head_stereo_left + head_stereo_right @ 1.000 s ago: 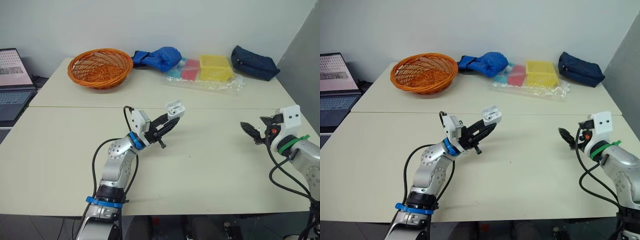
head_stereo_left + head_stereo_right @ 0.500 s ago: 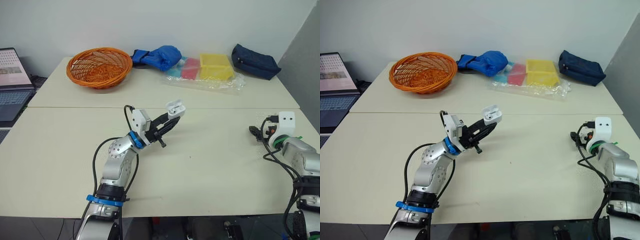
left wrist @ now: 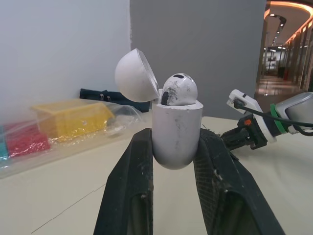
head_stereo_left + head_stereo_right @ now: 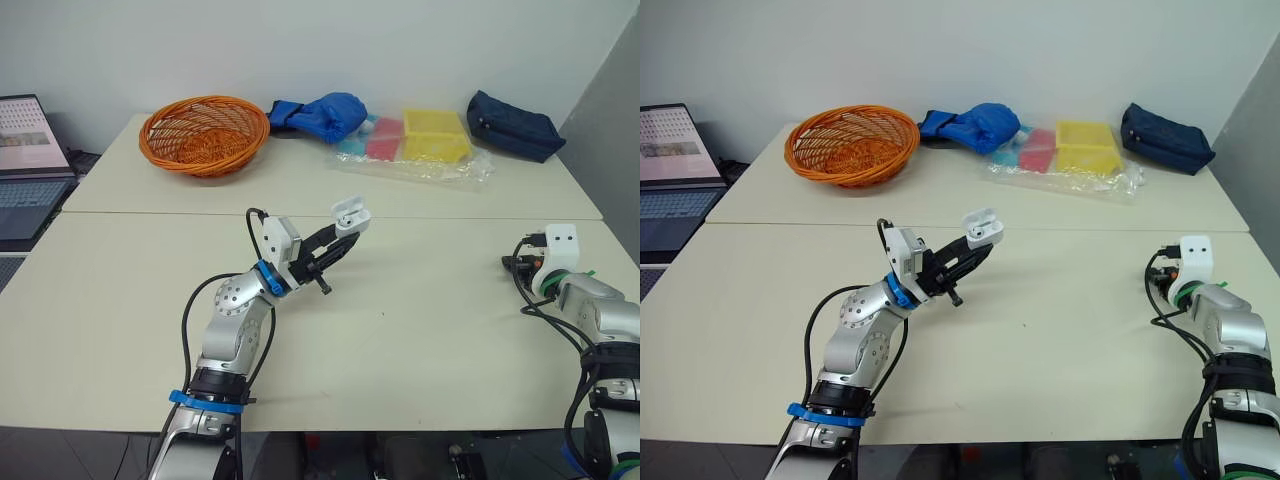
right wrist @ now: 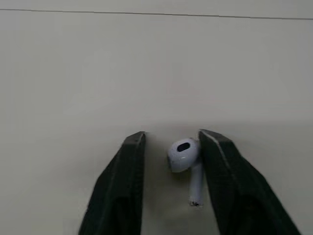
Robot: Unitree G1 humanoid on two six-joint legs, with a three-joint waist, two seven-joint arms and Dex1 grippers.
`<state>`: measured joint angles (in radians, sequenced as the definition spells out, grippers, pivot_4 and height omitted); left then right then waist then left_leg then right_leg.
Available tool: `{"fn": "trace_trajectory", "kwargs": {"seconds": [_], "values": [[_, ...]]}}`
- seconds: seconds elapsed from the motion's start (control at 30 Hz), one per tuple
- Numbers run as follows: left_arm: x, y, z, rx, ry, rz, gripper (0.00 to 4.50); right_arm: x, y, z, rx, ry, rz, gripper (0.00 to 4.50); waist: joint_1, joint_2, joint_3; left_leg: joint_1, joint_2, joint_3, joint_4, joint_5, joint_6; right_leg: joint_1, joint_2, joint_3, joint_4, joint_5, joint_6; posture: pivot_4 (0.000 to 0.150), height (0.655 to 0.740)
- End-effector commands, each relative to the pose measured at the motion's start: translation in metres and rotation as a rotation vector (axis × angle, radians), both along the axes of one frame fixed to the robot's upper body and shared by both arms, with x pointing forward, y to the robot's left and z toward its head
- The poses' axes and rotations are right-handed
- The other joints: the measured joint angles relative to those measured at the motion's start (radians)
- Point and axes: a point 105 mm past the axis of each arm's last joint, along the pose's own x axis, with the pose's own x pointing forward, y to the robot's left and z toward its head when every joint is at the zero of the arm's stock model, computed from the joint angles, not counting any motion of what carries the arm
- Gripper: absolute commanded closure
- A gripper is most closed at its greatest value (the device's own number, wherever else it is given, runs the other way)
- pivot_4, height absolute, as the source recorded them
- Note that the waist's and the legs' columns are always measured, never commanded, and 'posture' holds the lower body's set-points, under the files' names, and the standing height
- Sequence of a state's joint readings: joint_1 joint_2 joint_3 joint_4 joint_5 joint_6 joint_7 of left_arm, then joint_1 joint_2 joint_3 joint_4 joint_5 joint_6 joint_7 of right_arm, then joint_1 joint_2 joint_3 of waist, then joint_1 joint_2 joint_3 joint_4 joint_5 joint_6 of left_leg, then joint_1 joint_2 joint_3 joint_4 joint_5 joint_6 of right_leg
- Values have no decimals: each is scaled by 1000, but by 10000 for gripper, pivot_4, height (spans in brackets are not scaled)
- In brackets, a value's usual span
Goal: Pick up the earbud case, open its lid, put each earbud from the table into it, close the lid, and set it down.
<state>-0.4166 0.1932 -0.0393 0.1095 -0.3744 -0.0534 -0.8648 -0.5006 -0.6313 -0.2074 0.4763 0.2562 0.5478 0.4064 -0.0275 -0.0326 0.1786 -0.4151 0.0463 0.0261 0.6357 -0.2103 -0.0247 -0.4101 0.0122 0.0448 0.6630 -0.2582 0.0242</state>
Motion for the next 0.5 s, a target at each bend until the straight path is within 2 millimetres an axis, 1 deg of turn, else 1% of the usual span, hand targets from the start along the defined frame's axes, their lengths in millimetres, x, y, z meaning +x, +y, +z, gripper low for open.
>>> {"fn": "trace_trajectory", "kwargs": {"seconds": [0.03, 0.07, 0.17, 0.2, 0.23, 0.3, 0.33, 0.4, 0.43, 0.47, 0.5], "values": [[-7, -4, 12, -10, -55, -28, 37226, -9, -14, -11, -39, 47, -32, 39732, 1, 0, 0, 0, 0, 0, 0, 0, 0, 0, 0, 0, 0, 0, 0, 1500, 7400], [-7, -4, 12, -10, -54, -29, 37226, -10, -16, -10, -30, 43, -38, 40898, 1, 0, 0, 0, -1, 0, 1, 0, 0, 0, -1, 0, 0, 0, 1, 1500, 7400], [-7, -4, 11, -11, -52, -30, 37226, -14, -19, -6, -21, 36, -36, 40830, 4, 0, 0, 0, -1, 0, 1, 0, 0, 0, -1, 0, 0, 0, 1, 1500, 7400], [-7, -4, 11, -11, -52, -32, 37226, -15, -16, -4, -15, 30, -21, 40830, 5, 0, 0, -1, -1, 0, 1, 0, 0, 0, -1, 0, 0, 0, 1, 1500, 7400], [-7, -5, 10, -11, -51, -33, 37226, -17, -11, -2, -3, 25, 4, 40830, 7, 0, 0, -1, -1, 0, 1, 0, 0, 0, -1, 0, -1, 0, 1, 1500, 7400], [-8, -5, 10, -12, -50, -34, 37226, -25, 9, 10, 33, 13, 117, 40830, 8, 0, 0, -1, 0, -1, 0, 0, 0, 0, -1, -1, -1, 0, 0, 1500, 7400], [-8, -4, 9, -12, -50, -34, 37226, -32, 22, 18, 40, 10, 215, 40830, 8, 0, 0, -1, 0, 0, 0, 0, 0, 0, -1, 0, -1, 0, 0, 1500, 7400], [-8, -4, 8, -11, -48, -34, 37226, -46, 39, 29, 18, 25, 350, 40830, 5, 1, 0, -1, 0, 0, -1, 0, 0, 0, 0, 0, -1, 0, 0, 1500, 7400], [-8, -3, 8, -11, -47, -35, 37226, -60, 45, 33, -41, 57, 452, 40830, 3, 1, 0, -1, 0, 0, -1, 0, 0, -1, 0, 0, -1, 0, 0, 1500, 7400], [-9, -2, 7, -12, -45, -36, 37226, -78, 46, 32, -117, 129, 547, 40830, 3, 4, 1, -1, 0, 0, -1, 0, 0, -1, 0, 0, -1, 0, 0, 1500, 7400], [-9, -2, 5, -12, -43, -36, 37226, -98, 43, 29, -209, 220, 643, 40830, 4, 6, 0, -1, 0, 0, -1, 0, 0, -1, -1, 0, -1, 0, 0, 1500, 7400]]}}
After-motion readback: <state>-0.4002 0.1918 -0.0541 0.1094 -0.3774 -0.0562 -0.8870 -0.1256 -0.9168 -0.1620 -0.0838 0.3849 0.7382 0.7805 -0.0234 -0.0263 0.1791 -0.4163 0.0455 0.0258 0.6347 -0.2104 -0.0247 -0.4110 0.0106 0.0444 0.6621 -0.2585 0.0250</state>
